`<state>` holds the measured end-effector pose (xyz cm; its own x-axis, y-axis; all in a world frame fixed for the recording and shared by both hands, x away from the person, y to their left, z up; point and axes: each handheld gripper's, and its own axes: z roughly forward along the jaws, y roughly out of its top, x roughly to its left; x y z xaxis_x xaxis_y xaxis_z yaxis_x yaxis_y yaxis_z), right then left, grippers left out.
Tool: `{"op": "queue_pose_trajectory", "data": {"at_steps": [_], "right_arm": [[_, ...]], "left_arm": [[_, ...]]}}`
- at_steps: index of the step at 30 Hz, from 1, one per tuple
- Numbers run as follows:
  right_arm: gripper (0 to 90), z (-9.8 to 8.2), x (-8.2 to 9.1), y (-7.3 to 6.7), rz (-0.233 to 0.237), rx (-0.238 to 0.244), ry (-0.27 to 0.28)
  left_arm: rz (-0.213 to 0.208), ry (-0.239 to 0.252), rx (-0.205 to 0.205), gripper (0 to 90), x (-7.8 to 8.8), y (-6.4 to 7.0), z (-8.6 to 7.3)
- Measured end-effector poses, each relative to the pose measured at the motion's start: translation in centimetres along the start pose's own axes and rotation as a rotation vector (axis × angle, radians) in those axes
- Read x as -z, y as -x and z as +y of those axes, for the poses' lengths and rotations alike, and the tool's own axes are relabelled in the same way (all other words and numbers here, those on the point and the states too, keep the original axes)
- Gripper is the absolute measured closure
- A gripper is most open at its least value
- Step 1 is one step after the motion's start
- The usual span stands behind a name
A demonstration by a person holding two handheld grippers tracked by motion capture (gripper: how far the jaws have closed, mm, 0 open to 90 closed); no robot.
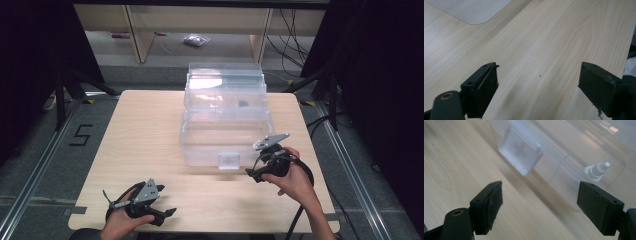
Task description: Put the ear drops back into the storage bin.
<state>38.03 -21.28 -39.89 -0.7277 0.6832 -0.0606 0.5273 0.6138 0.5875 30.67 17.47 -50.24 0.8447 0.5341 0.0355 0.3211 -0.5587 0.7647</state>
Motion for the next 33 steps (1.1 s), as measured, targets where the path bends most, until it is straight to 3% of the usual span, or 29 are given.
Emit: {"op": "queue_pose_trajectory", "data": {"at_steps": [1,3,4,8,9,15,17,19,24,25,29,33], "right_arm": [[21.6,0.0,0.0,0.0,0.002,0.018,-0.004],[21.6,-0.2,-0.1,-0.4,0.007,0.005,-0.007],[21.6,-0.3,-0.2,-0.3,0.009,0.026,-0.001],[21.8,-0.6,-0.6,-1.1,0.012,0.016,-0.001],[21.9,-0.6,-0.7,-1.3,0.014,0.027,0.004],[21.9,-0.9,-1.3,-2.0,0.014,0.056,0.030],[21.9,-1.1,-1.5,-2.4,0.023,0.040,0.014],[21.9,-1.2,-1.7,-2.3,0.028,0.072,0.016],[21.8,-1.7,-2.4,-2.8,0.024,0.036,0.024],[21.8,-1.9,-2.5,-2.8,0.034,0.055,0.019],[21.3,-2.1,-2.9,-2.9,0.035,0.074,0.028],[21.1,-2.4,-3.3,-3.0,0.030,0.080,0.037]], "left_arm": [[0.000,-0.002,0.001,15.1,0.0,0.0,0.0],[-0.001,-0.002,0.001,15.2,0.0,0.0,0.0],[-0.001,-0.002,0.000,15.1,0.0,0.0,0.0],[0.000,0.000,-0.001,15.1,0.0,0.0,0.0],[0.002,0.001,0.017,15.1,0.0,0.1,0.0],[0.002,0.003,-0.003,15.1,0.0,0.0,0.0],[0.004,-0.003,0.010,15.2,0.0,0.1,0.0],[0.000,-0.002,0.000,15.1,0.0,0.0,0.0],[0.004,0.003,0.013,15.2,0.0,0.1,-0.1],[0.003,0.003,0.013,15.2,0.0,0.1,-0.1],[0.003,-0.010,-0.013,15.2,0.0,-0.1,0.0],[0.003,0.001,0.015,15.2,-0.1,0.1,-0.1]]}}
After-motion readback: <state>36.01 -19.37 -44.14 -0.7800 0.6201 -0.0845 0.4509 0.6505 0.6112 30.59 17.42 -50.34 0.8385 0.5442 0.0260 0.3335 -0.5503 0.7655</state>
